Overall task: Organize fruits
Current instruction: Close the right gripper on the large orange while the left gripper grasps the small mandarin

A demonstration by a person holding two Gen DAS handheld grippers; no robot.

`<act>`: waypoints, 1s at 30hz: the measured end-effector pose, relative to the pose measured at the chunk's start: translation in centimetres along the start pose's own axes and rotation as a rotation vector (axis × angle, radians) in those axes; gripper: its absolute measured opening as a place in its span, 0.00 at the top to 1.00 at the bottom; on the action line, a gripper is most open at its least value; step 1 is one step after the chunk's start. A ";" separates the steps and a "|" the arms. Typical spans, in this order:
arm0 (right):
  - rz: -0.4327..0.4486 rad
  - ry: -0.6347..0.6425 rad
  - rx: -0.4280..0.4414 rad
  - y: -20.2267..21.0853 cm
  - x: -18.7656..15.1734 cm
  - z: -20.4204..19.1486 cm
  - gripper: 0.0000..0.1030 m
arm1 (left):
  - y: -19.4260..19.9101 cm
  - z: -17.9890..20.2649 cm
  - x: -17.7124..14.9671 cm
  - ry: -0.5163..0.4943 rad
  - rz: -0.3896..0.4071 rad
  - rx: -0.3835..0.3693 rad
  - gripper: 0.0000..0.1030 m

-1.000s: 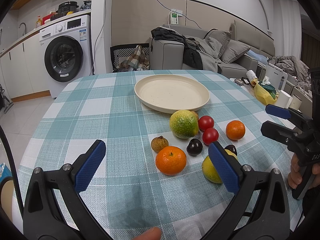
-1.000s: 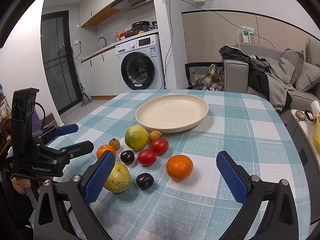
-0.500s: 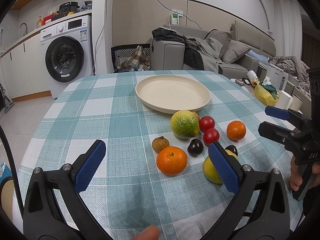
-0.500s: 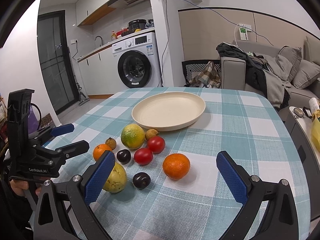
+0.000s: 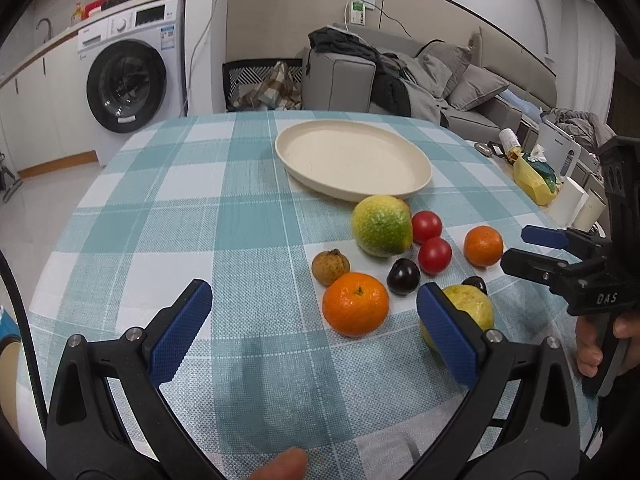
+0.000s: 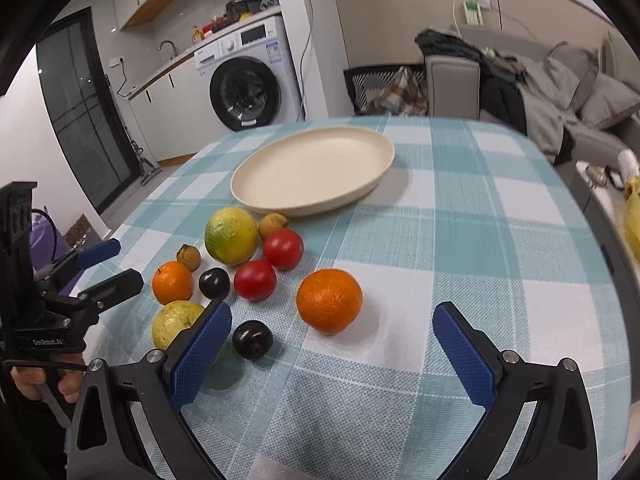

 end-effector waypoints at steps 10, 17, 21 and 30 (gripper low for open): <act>-0.082 -0.018 0.014 -2.3 0.1 0.3 0.21 | -2.5 1.2 -1.2 -0.048 -0.116 -0.040 0.36; -0.096 -0.031 0.030 -3.1 0.4 0.3 0.35 | -3.0 1.8 -1.6 -0.040 -0.142 -0.104 0.58; -0.100 -0.036 0.043 -3.3 0.5 0.3 0.42 | -2.8 2.3 -1.6 -0.053 -0.134 -0.127 0.64; -0.100 -0.013 0.040 -3.6 0.4 0.1 0.62 | -1.4 1.9 -0.7 -0.009 -0.082 -0.155 0.69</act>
Point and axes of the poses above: each gripper's, at about its wrist camera, not at the fingertips, and y roughly against the way its jaws point, z to its right, x to its top, the point moved 8 cm from there along -y, roughly the way its jaws point
